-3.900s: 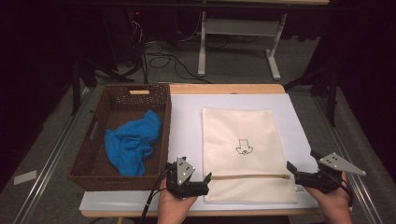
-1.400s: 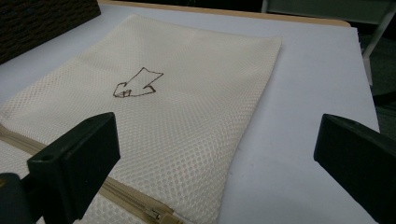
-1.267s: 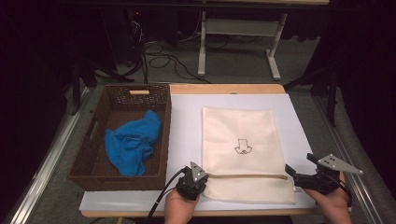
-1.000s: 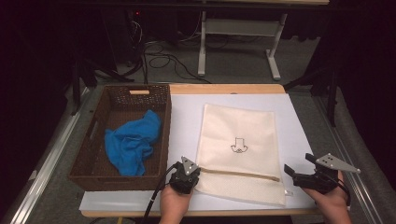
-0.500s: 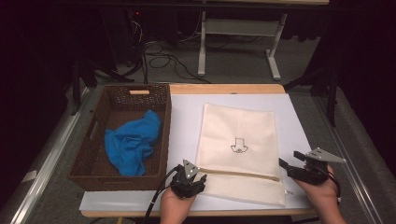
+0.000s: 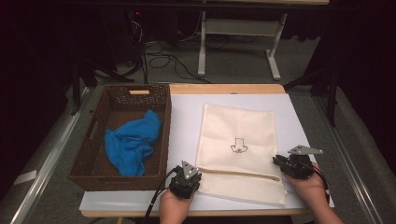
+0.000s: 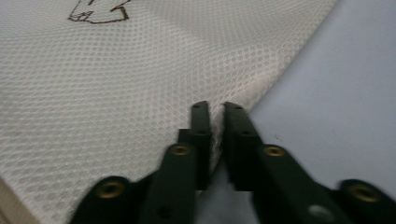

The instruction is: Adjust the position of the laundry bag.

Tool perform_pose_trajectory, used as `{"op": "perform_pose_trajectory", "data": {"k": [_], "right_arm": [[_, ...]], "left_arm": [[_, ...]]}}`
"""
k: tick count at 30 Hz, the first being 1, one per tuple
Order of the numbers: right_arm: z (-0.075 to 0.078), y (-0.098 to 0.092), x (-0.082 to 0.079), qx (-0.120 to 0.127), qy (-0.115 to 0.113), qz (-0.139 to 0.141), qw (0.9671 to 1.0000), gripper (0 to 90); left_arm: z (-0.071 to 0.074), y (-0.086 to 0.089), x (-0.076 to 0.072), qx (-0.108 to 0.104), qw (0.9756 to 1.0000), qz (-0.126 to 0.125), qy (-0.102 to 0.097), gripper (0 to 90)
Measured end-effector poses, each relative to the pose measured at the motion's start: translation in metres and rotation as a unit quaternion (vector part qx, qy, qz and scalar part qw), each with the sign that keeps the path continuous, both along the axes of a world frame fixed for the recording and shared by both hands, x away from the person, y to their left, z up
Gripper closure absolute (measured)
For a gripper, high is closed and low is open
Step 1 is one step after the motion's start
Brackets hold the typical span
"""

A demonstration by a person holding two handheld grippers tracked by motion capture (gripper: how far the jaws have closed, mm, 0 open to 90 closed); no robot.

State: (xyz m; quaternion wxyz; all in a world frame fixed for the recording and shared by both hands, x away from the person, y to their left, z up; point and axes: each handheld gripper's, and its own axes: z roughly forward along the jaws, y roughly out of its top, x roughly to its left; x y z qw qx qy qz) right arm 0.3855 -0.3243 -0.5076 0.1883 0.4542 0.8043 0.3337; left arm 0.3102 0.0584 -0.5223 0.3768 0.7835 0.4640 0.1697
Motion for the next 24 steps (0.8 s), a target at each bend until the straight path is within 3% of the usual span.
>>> {"op": "perform_pose_trajectory", "data": {"k": [2, 5, 8, 9, 16, 20, 24], "right_arm": [[0.001, -0.001, 0.000, 0.000, 0.000, 0.007, 1.0000, 88.9], [0.002, -0.006, 0.002, -0.021, -0.014, -0.005, 0.9997, 89.1], [0.003, -0.017, 0.009, -0.011, -0.015, -0.018, 0.9997, 88.8], [0.002, -0.017, 0.011, -0.014, -0.015, -0.015, 0.9997, 88.8], [0.000, -0.017, 0.014, -0.016, -0.019, -0.014, 0.9996, 86.7], [0.005, -0.020, 0.009, -0.003, -0.032, -0.019, 0.9993, 73.8], [0.014, -0.028, -0.004, 0.023, -0.052, -0.016, 0.9982, 72.6]], "left_arm": [[0.000, -0.004, 0.002, -0.004, 0.9999, -0.010, 0.000, 86.0], [-0.001, -0.009, 0.004, -0.028, 0.9993, -0.024, 0.007, 86.1], [0.001, -0.013, 0.004, -0.025, 0.9992, -0.030, 0.005, 85.9], [0.003, -0.015, 0.003, -0.016, 0.9993, -0.034, 0.001, 85.8], [0.002, -0.017, -0.005, -0.015, 0.9989, -0.044, 0.005, 83.1], [0.006, -0.015, -0.005, -0.013, 0.9991, -0.039, -0.014, 62.8], [0.014, -0.006, -0.005, -0.036, 0.9978, -0.021, -0.050, 49.5]]}}
